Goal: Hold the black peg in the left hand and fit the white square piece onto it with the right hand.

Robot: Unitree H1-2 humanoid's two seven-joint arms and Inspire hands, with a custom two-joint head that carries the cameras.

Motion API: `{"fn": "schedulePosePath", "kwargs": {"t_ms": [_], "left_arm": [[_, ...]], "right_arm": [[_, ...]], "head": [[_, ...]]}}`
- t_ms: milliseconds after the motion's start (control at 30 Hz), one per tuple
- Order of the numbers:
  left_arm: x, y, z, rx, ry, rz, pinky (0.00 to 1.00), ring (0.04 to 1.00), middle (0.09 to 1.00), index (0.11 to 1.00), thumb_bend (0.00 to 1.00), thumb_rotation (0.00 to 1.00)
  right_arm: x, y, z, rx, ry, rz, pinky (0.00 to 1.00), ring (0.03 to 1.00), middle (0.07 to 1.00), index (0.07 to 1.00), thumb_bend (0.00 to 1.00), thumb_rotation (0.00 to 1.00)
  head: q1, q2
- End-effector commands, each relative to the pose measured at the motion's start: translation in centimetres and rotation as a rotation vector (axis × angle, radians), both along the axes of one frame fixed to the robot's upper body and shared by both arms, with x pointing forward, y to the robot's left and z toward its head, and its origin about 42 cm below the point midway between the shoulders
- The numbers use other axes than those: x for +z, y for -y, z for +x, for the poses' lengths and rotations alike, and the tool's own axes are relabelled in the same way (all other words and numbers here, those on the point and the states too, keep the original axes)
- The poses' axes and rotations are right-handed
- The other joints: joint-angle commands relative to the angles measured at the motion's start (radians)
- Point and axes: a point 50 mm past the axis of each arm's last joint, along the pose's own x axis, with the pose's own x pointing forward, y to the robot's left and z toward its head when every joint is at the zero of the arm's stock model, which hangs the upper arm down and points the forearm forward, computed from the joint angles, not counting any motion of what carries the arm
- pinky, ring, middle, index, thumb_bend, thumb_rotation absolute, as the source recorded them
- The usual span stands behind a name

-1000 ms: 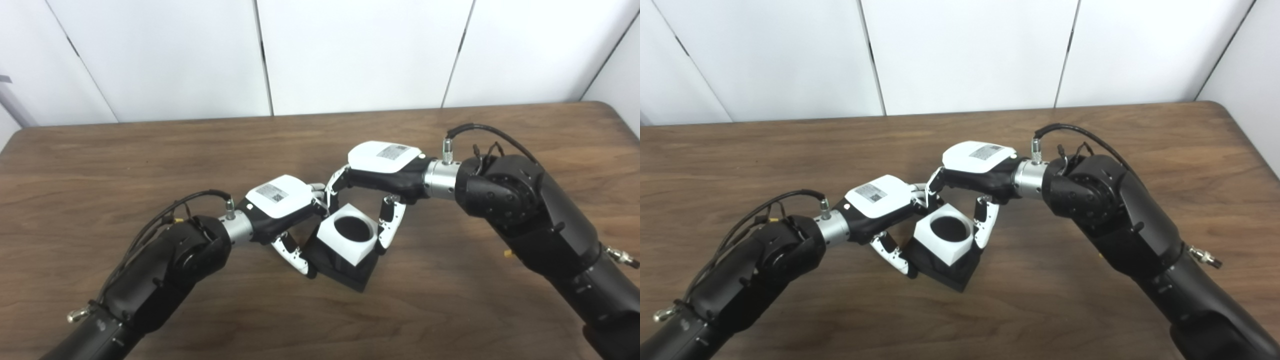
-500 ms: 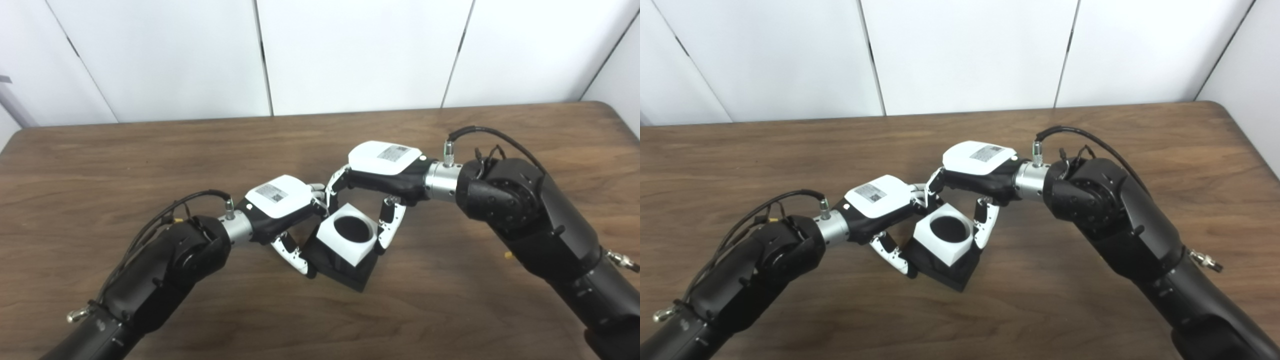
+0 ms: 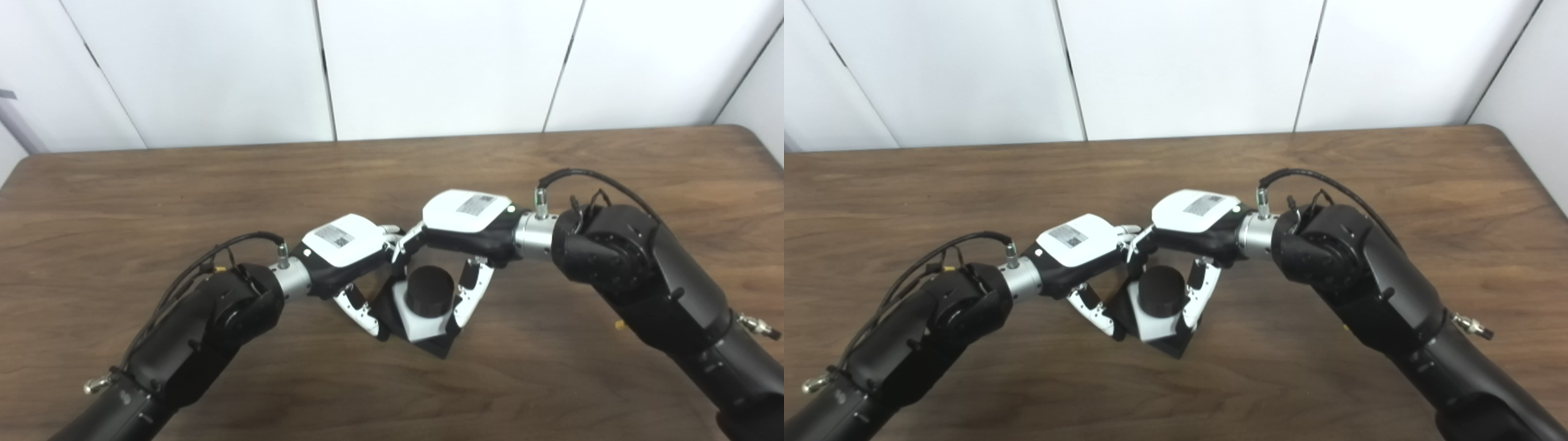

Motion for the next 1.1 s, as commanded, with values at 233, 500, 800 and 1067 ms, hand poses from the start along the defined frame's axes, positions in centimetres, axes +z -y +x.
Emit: {"fn": "schedulePosePath", "kwargs": {"t_ms": [233,500,800,1067], "left_arm": [[-2.9,-0.1,-1.4,-0.032,-0.077,0.126,0.80,0.937,0.896,0.491,0.52,0.07],[-2.9,-0.1,-1.4,-0.035,-0.071,0.133,0.80,0.938,0.897,0.492,0.52,0.07],[-2.9,-0.4,-1.4,-0.027,-0.067,0.139,0.80,0.941,0.898,0.491,0.52,0.07],[-2.9,-0.6,-1.4,-0.022,-0.066,0.144,0.82,0.942,0.894,0.492,0.52,0.07]], "right_arm": [[1.7,0.1,0.2,0.001,0.060,0.019,0.71,0.781,0.810,0.758,0.97,0.34],[2.0,0.7,0.3,-0.022,0.073,0.029,0.71,0.779,0.805,0.738,0.92,0.30],[4.2,3.7,1.3,-0.146,0.151,0.109,0.64,0.746,0.777,0.687,0.78,0.07],[5.6,7.4,2.0,-0.306,0.191,0.215,0.61,0.744,0.775,0.678,0.75,0.05]], "head": [[-0.004,0.002],[-0.006,0.001],[-0.007,-0.001],[-0.010,-0.003]]}}
